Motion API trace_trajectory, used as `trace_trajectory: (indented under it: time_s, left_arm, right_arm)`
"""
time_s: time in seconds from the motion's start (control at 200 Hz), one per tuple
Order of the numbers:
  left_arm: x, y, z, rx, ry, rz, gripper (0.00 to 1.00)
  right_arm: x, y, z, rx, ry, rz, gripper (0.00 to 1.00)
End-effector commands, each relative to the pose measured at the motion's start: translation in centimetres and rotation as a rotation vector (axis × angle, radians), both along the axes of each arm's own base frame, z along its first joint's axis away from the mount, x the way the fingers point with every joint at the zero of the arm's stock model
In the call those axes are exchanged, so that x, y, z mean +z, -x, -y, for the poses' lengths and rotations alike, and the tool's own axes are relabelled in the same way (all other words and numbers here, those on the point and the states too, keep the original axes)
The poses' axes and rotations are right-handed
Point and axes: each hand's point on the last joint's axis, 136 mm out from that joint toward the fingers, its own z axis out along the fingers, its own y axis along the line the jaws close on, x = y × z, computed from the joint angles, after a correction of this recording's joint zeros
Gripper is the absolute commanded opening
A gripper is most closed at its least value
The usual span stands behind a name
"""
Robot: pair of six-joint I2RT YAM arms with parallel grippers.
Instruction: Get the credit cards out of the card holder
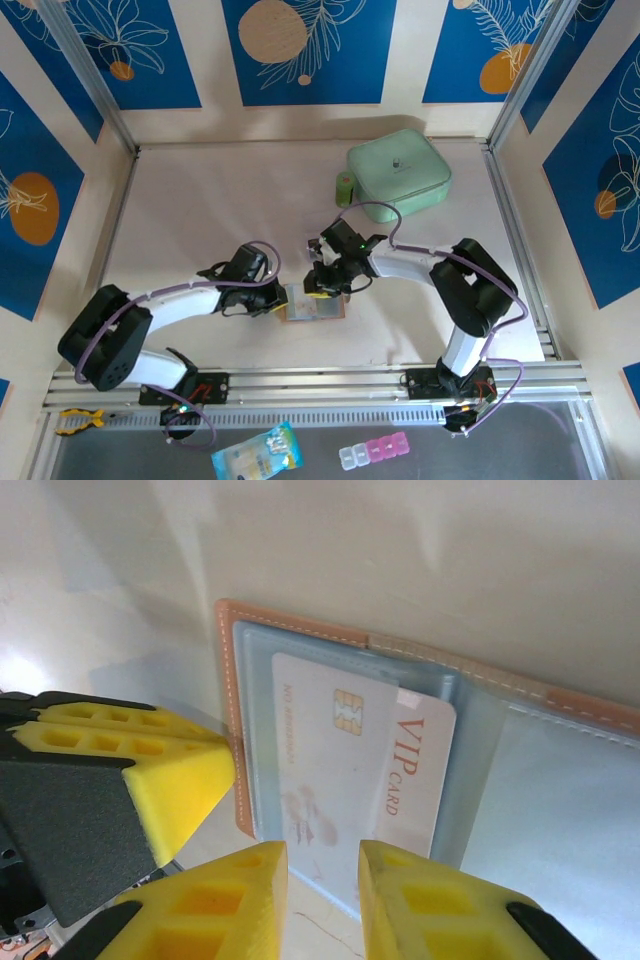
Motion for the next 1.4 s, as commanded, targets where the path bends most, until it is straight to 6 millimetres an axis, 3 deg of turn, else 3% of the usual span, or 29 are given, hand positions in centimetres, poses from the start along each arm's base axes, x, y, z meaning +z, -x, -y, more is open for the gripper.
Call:
trace_trajectory:
  time_s: [0.0,0.49,0.68,0.98,1.276,1.391]
  left_arm:
    - [1.4,-0.7,0.0,-0.01,-0.003,0.031,0.12]
    - [0.9,-0.7,3.1,-0.065,0.055,0.003,0.09]
    - [-0.2,-0.2,2.2,-0.055,-0.002,-0.019,0.06]
    - [-0.3,-0.3,1.8,-0.055,-0.032,-0.005,0.06]
    - [1.3,-0.8,1.9,-0.069,-0.03,0.036,0.11]
    - [1.2,-0.6,2.0,-0.075,-0.032,0.029,0.08]
  right_arm:
    - [0.8,0.1,0.5,0.001,-0.012,0.008,0.26]
    - [0.3,0.3,1.3,-0.016,-0.003,-0.011,0.26]
    - [0.3,0.3,1.4,-0.018,-0.002,-0.014,0.26]
    - [0.0,0.3,1.4,-0.019,-0.007,-0.026,0.26]
    - [-0.5,0.5,1.2,-0.02,-0.038,-0.045,0.26]
    - [-0.7,0.6,1.0,-0.021,-0.054,-0.05,0.26]
